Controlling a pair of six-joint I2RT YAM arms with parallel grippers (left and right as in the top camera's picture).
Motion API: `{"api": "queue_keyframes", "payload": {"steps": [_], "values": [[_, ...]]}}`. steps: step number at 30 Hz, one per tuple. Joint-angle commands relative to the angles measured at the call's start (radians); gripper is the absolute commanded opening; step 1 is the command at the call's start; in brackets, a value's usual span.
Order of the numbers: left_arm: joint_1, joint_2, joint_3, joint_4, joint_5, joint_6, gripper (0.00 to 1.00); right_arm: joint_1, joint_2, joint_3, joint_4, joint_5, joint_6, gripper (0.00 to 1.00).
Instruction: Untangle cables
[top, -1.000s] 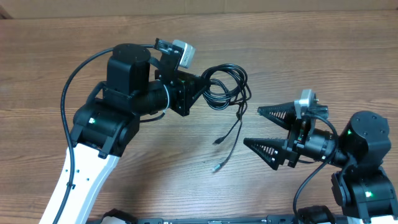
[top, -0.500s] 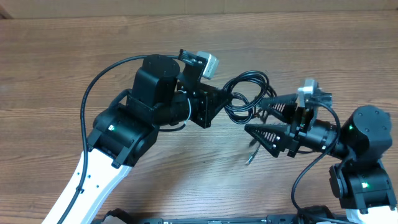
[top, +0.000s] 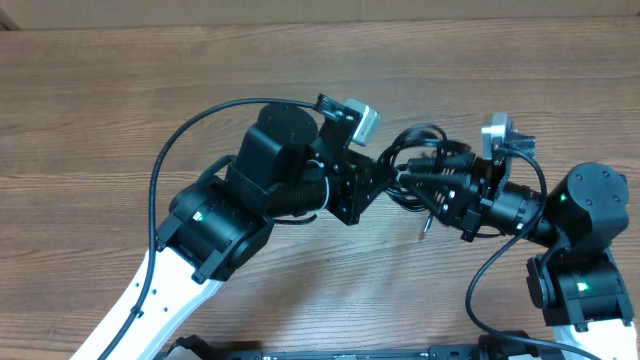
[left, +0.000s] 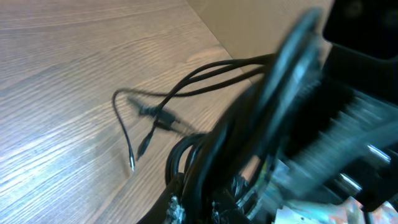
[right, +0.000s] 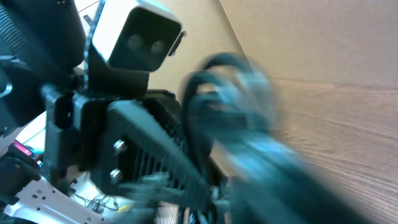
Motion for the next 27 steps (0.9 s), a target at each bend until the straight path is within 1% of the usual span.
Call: {"api": "queue_keyframes", "payload": {"steps": [1, 3, 4, 5, 7, 11, 12, 16, 18, 20, 21, 24, 25, 26, 27], "values": [[-0.009, 0.006, 0.01, 0.007, 0.019, 0.003, 0.14, 0.004, -0.004, 0.024, 0.012, -0.017, 0.009, 0.04], [-0.007, 0.006, 0.01, 0.002, -0.035, 0.003, 0.32, 0.002, -0.004, 0.024, 0.012, -0.018, 0.009, 0.04], [0.003, 0.005, 0.01, -0.005, -0.052, 0.003, 0.51, 0.002, -0.004, 0.024, 0.013, -0.017, 0.009, 0.04], [0.025, 0.004, 0.01, -0.016, -0.053, 0.002, 0.63, 0.002, -0.004, 0.024, 0.014, -0.018, 0.008, 0.04], [0.072, 0.001, 0.01, -0.038, -0.053, 0.002, 0.73, 0.002, -0.004, 0.025, 0.016, -0.018, 0.008, 0.04], [0.203, -0.008, 0.01, -0.082, -0.043, 0.002, 0.75, 0.002, -0.004, 0.024, 0.026, -0.031, 0.008, 0.04], [0.233, -0.008, 0.01, -0.081, -0.01, 0.008, 0.73, 0.002, -0.004, 0.024, 0.038, -0.046, 0.008, 0.04], [0.272, -0.008, 0.01, -0.059, 0.092, 0.113, 0.72, 0.002, -0.004, 0.024, 0.084, -0.113, 0.008, 0.04], [0.271, -0.008, 0.01, -0.061, 0.101, 0.157, 0.71, 0.002, -0.004, 0.024, 0.087, -0.121, 0.009, 0.04], [0.271, -0.008, 0.01, -0.064, 0.146, 0.198, 0.66, 0.002, -0.004, 0.024, 0.089, -0.119, 0.009, 0.04], [0.271, -0.008, 0.01, -0.063, 0.169, 0.208, 0.66, 0.002, -0.004, 0.024, 0.091, -0.106, 0.019, 0.04], [0.271, -0.008, 0.01, -0.064, 0.222, 0.209, 0.6, 0.002, 0.0, 0.024, 0.116, -0.066, 0.084, 0.04], [0.271, -0.008, 0.01, -0.064, 0.256, 0.22, 0.53, 0.002, 0.008, 0.024, 0.144, -0.062, 0.118, 0.04], [0.271, -0.008, 0.01, -0.066, 0.288, 0.243, 0.51, 0.002, 0.012, 0.024, 0.157, -0.052, 0.145, 0.04], [0.271, -0.008, 0.01, -0.075, 0.347, 0.296, 0.49, 0.002, 0.023, 0.024, 0.165, -0.012, 0.192, 0.04]]}}
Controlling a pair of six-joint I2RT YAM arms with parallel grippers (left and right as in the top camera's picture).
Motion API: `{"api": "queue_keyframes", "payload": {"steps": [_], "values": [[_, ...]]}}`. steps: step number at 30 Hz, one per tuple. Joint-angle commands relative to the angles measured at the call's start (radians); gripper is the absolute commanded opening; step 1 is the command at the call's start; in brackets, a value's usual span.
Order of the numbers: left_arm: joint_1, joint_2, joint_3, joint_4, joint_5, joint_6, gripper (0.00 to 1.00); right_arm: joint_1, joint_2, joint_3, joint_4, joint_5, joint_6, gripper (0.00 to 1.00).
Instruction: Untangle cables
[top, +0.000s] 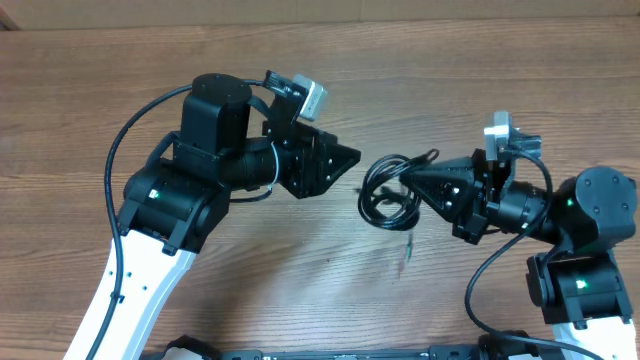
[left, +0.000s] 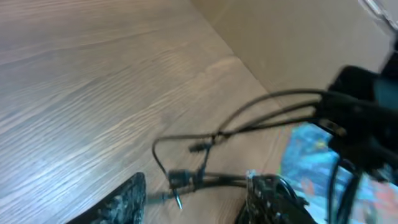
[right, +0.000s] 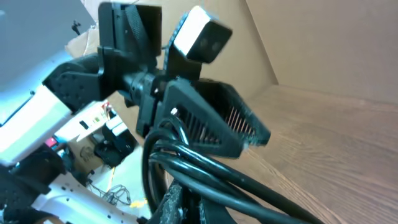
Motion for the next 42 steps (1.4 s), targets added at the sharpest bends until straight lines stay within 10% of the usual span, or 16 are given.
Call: {"api": "queue_keyframes", "payload": {"steps": [1, 10, 24, 42], "values": [[0.004, -0.01, 0.01, -0.028, 0.185, 0.159, 0.47, 0.003, 0.02, 0.024, 0.016, 0.083, 0.115, 0.04], [0.004, -0.01, 0.01, -0.071, 0.321, 0.313, 0.51, 0.003, 0.06, 0.024, 0.024, 0.088, 0.15, 0.04], [0.006, -0.008, 0.01, 0.019, 0.313, 0.188, 0.7, 0.003, 0.068, 0.024, 0.128, -0.146, 0.053, 0.04], [0.085, -0.008, 0.01, 0.0, 0.414, 0.163, 0.7, 0.003, 0.116, 0.024, 0.075, -0.073, -0.075, 0.04]]}}
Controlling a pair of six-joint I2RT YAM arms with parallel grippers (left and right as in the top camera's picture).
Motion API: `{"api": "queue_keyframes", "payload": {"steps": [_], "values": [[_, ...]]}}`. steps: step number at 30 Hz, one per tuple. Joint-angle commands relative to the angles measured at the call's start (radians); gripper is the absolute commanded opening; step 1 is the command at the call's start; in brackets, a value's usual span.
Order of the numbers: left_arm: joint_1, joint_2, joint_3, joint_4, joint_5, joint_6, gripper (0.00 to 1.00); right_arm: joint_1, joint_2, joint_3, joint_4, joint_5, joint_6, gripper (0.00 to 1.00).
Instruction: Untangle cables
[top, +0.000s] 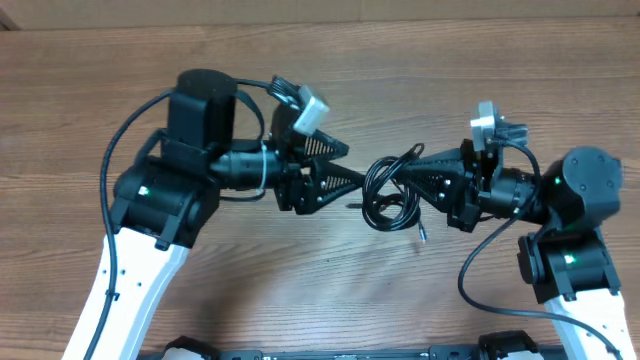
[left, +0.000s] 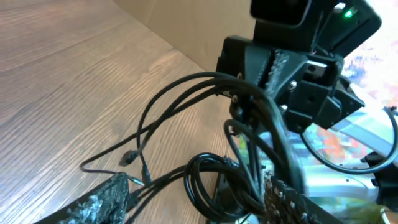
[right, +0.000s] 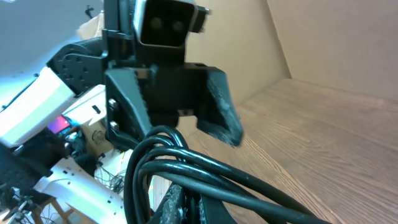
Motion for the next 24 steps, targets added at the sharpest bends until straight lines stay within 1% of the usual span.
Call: {"api": "queue_keyframes", "payload": {"steps": [1, 4, 6, 8, 10, 12, 14, 15, 18, 21, 22, 24], "values": [[0.021, -0.008, 0.01, -0.002, 0.109, -0.006, 0.71, 0.003, 0.024, 0.024, 0.002, 0.018, -0.007, 0.04], [0.018, -0.008, 0.01, -0.011, 0.104, -0.006, 0.74, 0.003, 0.027, 0.024, 0.012, 0.019, -0.004, 0.04], [0.018, -0.008, 0.01, -0.012, 0.098, -0.006, 0.76, 0.003, 0.027, 0.024, 0.022, 0.069, 0.034, 0.04], [0.019, -0.008, 0.01, -0.012, 0.096, -0.006, 0.78, 0.003, 0.027, 0.024, 0.021, 0.171, 0.136, 0.04], [0.019, -0.008, 0.01, -0.012, 0.096, -0.007, 0.82, 0.003, 0.027, 0.024, 0.022, 0.253, 0.24, 0.04], [0.019, -0.008, 0.01, -0.012, 0.071, -0.01, 0.91, 0.003, 0.027, 0.024, 0.032, 0.322, 0.373, 0.04], [0.019, -0.008, 0.01, -0.01, 0.069, -0.011, 0.98, 0.003, 0.027, 0.024, 0.075, 0.325, 0.449, 0.04], [0.019, -0.008, 0.01, -0.01, 0.069, -0.012, 1.0, 0.003, 0.027, 0.024, 0.105, 0.325, 0.492, 0.04], [0.019, -0.006, 0.01, 0.001, 0.058, -0.057, 1.0, 0.003, 0.027, 0.024, 0.179, 0.325, 0.6, 0.04], [0.019, 0.005, 0.01, 0.03, 0.036, -0.146, 0.99, 0.004, 0.027, 0.024, 0.212, 0.294, 0.607, 0.04], [0.019, 0.01, 0.01, 0.039, 0.035, -0.167, 0.98, 0.004, 0.027, 0.024, 0.212, 0.294, 0.605, 0.04], [0.017, 0.023, 0.01, 0.059, 0.037, -0.217, 0.9, 0.004, 0.027, 0.024, 0.212, 0.287, 0.599, 0.04]]}}
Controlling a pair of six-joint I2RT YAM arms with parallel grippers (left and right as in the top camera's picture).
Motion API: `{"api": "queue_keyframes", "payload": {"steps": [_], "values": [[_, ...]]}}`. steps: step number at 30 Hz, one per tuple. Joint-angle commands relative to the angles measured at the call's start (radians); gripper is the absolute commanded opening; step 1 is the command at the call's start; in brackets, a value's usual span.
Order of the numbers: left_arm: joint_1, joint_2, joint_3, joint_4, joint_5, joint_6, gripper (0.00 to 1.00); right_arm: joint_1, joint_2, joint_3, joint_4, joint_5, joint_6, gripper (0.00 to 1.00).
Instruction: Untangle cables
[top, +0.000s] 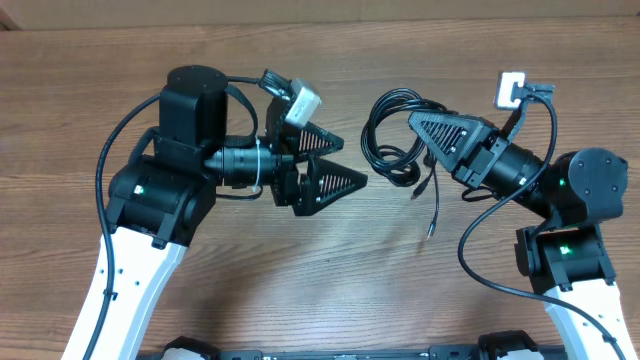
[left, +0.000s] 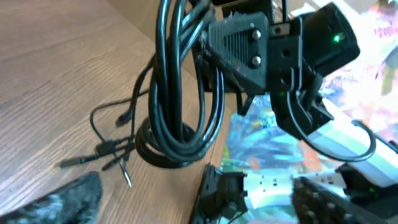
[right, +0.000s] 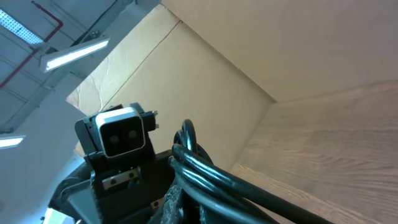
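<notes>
The black cable bundle (top: 385, 130) is a coil of thick cable with thin plug-ended leads (top: 432, 205) trailing from it toward the table. My right gripper (top: 418, 125) is shut on the coil and holds it up right of centre. In the right wrist view the thick strands (right: 217, 180) run through its jaws. In the left wrist view the coil (left: 177, 93) hangs upright ahead, with its lower loop near the wood. My left gripper (top: 355, 160) is open, to the left of the coil and apart from it, with nothing between its fingers (left: 68, 199).
The wooden table (top: 300, 280) carries nothing but the cables. A cardboard wall (right: 298, 43) stands along the far edge. The two arms face each other across the middle, and each arm's own black cable (top: 480, 270) loops beside it.
My right gripper has moved toward the far side with the coil, away from the left gripper's fingertips. The left gripper is still open and has hardly moved.
At first both grippers were pressed together at the bundle in the middle. Then the left gripper was drawn back to the left, open, with the coil in the right gripper. Later the open left fingers were close to the coil again; now the coil is held farther back.
</notes>
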Motion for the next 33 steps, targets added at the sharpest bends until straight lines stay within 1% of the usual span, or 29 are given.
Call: {"api": "queue_keyframes", "payload": {"steps": [1, 4, 8, 10, 12, 13, 16, 17, 19, 20, 22, 23, 24, 26, 28, 31, 33], "values": [[-0.002, 0.031, 0.01, 0.026, -0.01, -0.119, 0.86, 0.004, -0.008, 0.024, 0.011, -0.01, 0.022, 0.04], [-0.019, 0.055, 0.01, 0.039, -0.001, -0.133, 0.8, 0.004, -0.008, 0.024, 0.011, -0.021, 0.022, 0.04], [-0.072, 0.085, 0.01, 0.079, 0.001, -0.133, 0.74, 0.004, -0.008, 0.024, 0.011, -0.024, 0.021, 0.04], [-0.086, 0.09, 0.01, 0.101, -0.001, -0.141, 0.63, 0.004, -0.008, 0.024, 0.011, -0.024, 0.021, 0.04], [-0.086, 0.09, 0.01, 0.115, 0.001, -0.155, 0.41, 0.004, -0.008, 0.024, 0.011, -0.026, 0.021, 0.04], [-0.086, 0.09, 0.01, 0.117, 0.0, -0.155, 0.37, 0.004, -0.008, 0.024, 0.011, -0.026, 0.018, 0.04], [-0.085, 0.09, 0.01, 0.117, 0.0, -0.155, 0.15, 0.004, -0.008, 0.024, 0.01, -0.025, 0.0, 0.04], [-0.085, 0.09, 0.01, 0.117, 0.0, -0.155, 0.11, 0.004, -0.008, 0.024, 0.007, -0.025, -0.024, 0.04], [-0.085, 0.09, 0.01, 0.117, -0.003, -0.154, 0.08, 0.004, -0.008, 0.024, -0.009, -0.025, -0.056, 0.04], [-0.085, 0.09, 0.01, 0.117, -0.003, -0.154, 0.04, 0.003, -0.008, 0.024, -0.042, -0.031, -0.126, 0.04], [-0.084, 0.09, 0.01, 0.117, -0.032, -0.149, 0.04, 0.003, -0.008, 0.024, -0.099, -0.049, -0.22, 0.05], [-0.084, 0.09, 0.01, 0.117, -0.044, -0.14, 0.04, 0.003, -0.008, 0.024, -0.127, -0.055, -0.246, 0.1], [-0.084, 0.09, 0.01, 0.113, -0.083, -0.092, 0.04, 0.004, -0.008, 0.024, -0.209, -0.071, -0.304, 0.33], [-0.084, 0.09, 0.01, 0.099, -0.152, 0.01, 0.04, 0.003, -0.008, 0.024, -0.359, -0.071, -0.378, 0.7], [-0.084, 0.09, 0.01, 0.081, -0.26, 0.13, 0.04, 0.003, -0.008, 0.024, -0.471, -0.071, -0.448, 0.79], [-0.084, 0.09, 0.01, 0.056, -0.399, 0.232, 0.04, 0.003, -0.008, 0.024, -0.575, -0.074, -0.526, 0.85], [-0.086, 0.09, 0.01, 0.037, -0.481, 0.268, 0.04, 0.004, -0.008, 0.024, -0.578, -0.096, -0.526, 0.87]]}}
